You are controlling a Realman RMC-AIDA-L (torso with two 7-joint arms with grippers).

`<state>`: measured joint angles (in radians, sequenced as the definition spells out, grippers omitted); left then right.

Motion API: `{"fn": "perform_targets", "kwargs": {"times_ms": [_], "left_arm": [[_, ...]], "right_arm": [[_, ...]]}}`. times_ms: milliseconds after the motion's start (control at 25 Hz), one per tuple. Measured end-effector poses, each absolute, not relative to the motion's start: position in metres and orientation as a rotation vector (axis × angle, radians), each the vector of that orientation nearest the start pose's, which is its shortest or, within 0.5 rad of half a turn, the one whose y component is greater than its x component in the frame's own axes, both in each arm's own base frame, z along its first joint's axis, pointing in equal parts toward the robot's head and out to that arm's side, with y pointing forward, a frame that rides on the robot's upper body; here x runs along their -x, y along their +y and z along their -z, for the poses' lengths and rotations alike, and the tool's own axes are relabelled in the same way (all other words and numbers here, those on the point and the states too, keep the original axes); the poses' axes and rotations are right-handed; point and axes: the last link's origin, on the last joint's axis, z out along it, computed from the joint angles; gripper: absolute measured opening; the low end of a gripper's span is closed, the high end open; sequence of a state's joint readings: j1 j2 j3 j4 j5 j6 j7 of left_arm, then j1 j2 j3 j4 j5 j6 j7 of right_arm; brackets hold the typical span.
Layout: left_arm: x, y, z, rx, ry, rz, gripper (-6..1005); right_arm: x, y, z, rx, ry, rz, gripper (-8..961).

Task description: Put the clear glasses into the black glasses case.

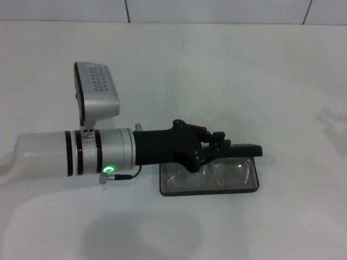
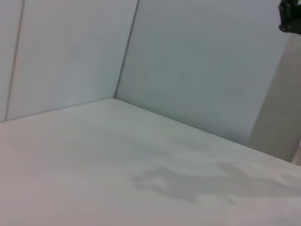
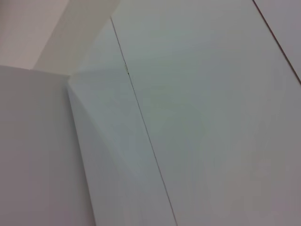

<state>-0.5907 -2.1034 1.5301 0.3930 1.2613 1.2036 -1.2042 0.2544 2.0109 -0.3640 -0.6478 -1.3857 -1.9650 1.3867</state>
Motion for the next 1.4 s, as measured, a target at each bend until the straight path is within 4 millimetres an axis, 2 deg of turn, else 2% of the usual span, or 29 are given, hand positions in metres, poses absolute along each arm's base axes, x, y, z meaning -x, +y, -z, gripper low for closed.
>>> {"fn": "perform_targets", "kwargs": {"times_ms": [840,960,1080,1240,1400], "left_arm": [[0.218,0.292,0.125,2.983,-0.504,0.676,202],[0.208,0.286,0.122,3.014,-0.419,0.744,203],[0.191,0.276,0.113,3.040,-0.314,0.882,204],[0.174,0.263,0.093,3.038,-0.196,1.078,205],[0.174,0.255,0.072,2.991,-0.134,1.229,206]], "right_arm": [[-0.303,0.248,-0.135,1.990,0.466,-1.488,211],[-0.304,0.247,-0.134,2.001,0.474,-1.482,215],[-0.304,0.247,-0.129,2.056,0.496,-1.456,219],[-0.294,0.249,-0.109,2.299,0.456,-1.348,225],[-0.281,0.246,-0.086,2.505,0.371,-1.295,230]]}}
